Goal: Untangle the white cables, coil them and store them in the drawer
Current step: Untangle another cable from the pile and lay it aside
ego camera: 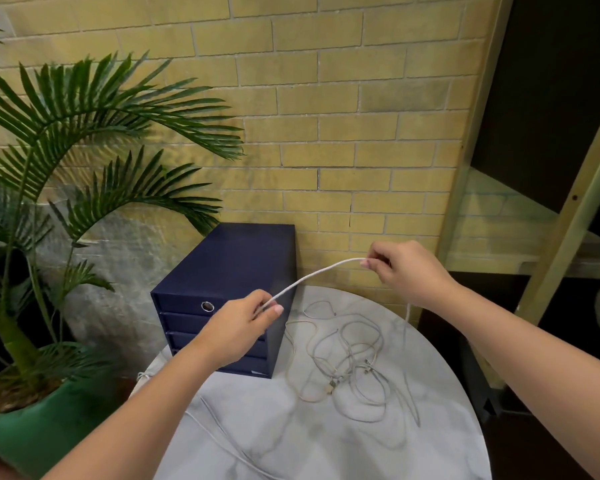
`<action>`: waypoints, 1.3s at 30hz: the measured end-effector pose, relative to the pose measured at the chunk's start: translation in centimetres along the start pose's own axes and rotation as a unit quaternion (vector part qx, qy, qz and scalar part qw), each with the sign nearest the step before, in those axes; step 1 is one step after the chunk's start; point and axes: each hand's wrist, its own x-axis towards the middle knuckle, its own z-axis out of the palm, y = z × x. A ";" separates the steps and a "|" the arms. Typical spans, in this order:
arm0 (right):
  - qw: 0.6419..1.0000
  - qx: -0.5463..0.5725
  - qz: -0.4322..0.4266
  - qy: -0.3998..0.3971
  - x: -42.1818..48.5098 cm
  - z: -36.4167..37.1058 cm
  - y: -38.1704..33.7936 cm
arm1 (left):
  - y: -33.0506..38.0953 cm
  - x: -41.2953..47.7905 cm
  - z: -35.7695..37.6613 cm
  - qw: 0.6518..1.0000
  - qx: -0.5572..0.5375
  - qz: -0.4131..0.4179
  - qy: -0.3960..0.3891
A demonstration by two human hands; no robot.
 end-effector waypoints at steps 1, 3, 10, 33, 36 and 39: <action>1.000 -0.002 -0.009 -0.003 0.0 0.0 -0.3 | 0.6 0.1 0.3 1.000 -0.028 0.010 -0.008; 0.999 -0.007 -0.029 -0.016 0.0 0.1 -1.1 | 2.1 0.3 0.7 0.997 -0.065 0.038 -0.010; 0.995 -0.035 -0.081 -0.038 -0.5 0.7 -3.5 | 6.2 1.8 1.1 0.989 -0.026 0.113 0.093; 0.995 -0.070 -0.069 -0.018 -0.3 0.6 -0.6 | -2.8 1.0 1.5 0.991 0.021 -0.084 0.101; 0.995 -0.068 -0.069 -0.006 -0.1 0.7 -1.2 | -2.8 1.0 1.6 0.989 -0.004 -0.096 0.113; 0.997 -0.044 -0.068 0.007 0.3 -0.3 -1.3 | -2.6 0.8 1.5 0.996 -0.047 -0.066 0.040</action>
